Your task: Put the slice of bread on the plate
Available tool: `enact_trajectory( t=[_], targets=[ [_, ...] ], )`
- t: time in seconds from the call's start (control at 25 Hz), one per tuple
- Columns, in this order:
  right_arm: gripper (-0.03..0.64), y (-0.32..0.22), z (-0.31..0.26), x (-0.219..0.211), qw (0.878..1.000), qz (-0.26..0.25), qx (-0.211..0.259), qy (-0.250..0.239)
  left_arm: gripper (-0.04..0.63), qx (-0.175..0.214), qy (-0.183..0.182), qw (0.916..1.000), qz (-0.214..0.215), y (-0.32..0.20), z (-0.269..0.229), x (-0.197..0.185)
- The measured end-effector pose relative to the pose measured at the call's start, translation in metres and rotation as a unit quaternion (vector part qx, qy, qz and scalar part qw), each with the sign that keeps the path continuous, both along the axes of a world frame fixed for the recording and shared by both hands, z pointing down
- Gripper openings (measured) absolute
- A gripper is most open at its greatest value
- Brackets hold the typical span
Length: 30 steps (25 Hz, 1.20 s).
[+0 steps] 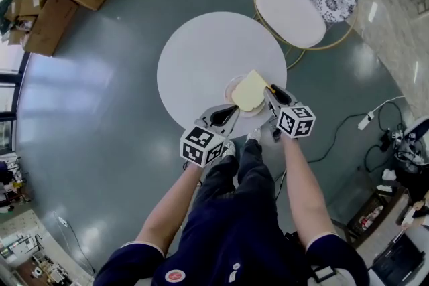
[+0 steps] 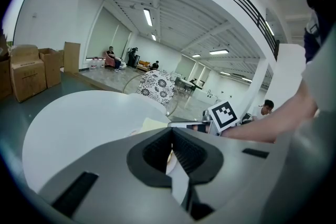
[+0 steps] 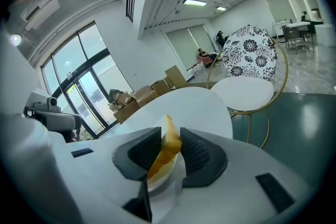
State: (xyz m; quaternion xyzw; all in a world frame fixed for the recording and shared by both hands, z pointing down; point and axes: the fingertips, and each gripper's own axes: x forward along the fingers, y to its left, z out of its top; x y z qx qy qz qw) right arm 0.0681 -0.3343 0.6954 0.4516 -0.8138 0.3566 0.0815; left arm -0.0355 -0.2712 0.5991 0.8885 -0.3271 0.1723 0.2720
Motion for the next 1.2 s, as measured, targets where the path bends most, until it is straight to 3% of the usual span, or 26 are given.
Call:
enact_trajectory(
  t=[0.36,0.76,1.08,1.2],
  targets=[
    [0.109,-0.003,0.012,0.002,0.998,-0.014,-0.001,0.055,0.006,-0.007,0.0,1.0,0.007,-0.008,0.007,0.005],
    [0.114,-0.002,-0.001,0.012,0.999,-0.017,0.005,0.047,0.006,-0.001,0.003,0.9999,0.011,-0.01,0.001,0.01],
    [0.109,0.001,-0.085,-0.002,0.995,-0.046,0.083,0.022,0.006,0.029,0.015,0.9994,0.012,-0.012,-0.03,0.012],
    [0.075,0.005,-0.115,-0.004,0.992,-0.055,0.112,0.022,0.006,0.042,0.026,0.9987,0.007,-0.012,-0.049,0.014]
  ],
)
